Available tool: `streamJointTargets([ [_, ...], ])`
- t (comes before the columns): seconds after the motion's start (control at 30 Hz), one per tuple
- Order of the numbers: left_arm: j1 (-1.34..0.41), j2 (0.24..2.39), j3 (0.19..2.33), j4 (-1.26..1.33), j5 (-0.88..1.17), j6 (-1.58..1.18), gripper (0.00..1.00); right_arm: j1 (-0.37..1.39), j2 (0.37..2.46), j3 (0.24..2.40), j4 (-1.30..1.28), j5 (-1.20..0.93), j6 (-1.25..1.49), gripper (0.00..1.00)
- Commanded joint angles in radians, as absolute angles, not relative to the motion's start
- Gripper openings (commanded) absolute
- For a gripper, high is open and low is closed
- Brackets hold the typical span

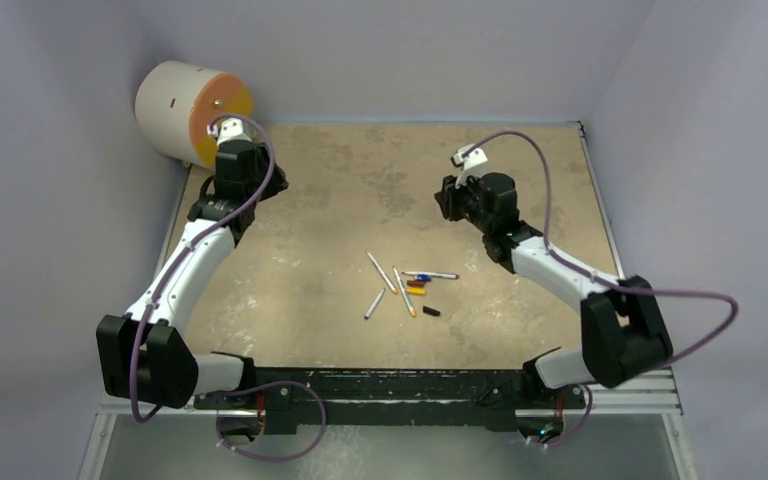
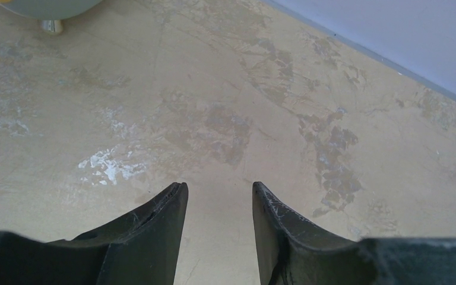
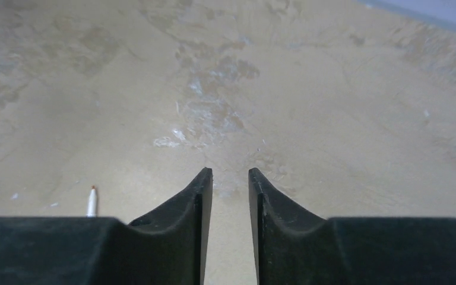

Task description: Insert the pens into the pen caps

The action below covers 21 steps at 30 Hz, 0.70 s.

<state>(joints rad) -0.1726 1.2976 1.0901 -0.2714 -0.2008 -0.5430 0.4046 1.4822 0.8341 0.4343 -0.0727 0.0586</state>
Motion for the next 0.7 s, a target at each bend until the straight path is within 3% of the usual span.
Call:
streamJointTargets([
  [0.0, -0.173, 1.309, 1.122, -0.254, -0.165, -0.568, 0.44, 0.431, 1.309, 0.773, 0.327, -0.108, 0.116, 0.24],
  [0.07, -0.173, 1.314, 1.129, -0.259, -0.156, -0.569, 0.43, 0.463, 1.262, 0.762, 0.247, -0.07, 0.135, 0.21],
  [0.1, -0.173, 1.317, 1.133, -0.263, -0.153, -0.569, 0.43, 0.476, 1.261, 0.767, 0.176, -0.059, 0.15, 0.25],
  [0.23, -0.173, 1.318, 1.14, -0.271, -0.144, -0.571, 0.43, 0.582, 1.27, 0.754, 0.07, 0.065, 0.196, 0.52],
  [0.37, -0.173, 1.32, 1.143, -0.278, -0.128, -0.571, 0.42, 0.598, 1.273, 0.696, 0.094, 0.075, 0.273, 0.67],
  [0.43, -0.173, 1.32, 1.143, -0.278, -0.126, -0.571, 0.42, 0.598, 1.283, 0.704, 0.097, 0.084, 0.26, 0.69],
  [0.67, -0.173, 1.318, 1.145, -0.284, -0.127, -0.565, 0.41, 0.598, 1.385, 0.792, -0.025, 0.152, 0.247, 0.6],
])
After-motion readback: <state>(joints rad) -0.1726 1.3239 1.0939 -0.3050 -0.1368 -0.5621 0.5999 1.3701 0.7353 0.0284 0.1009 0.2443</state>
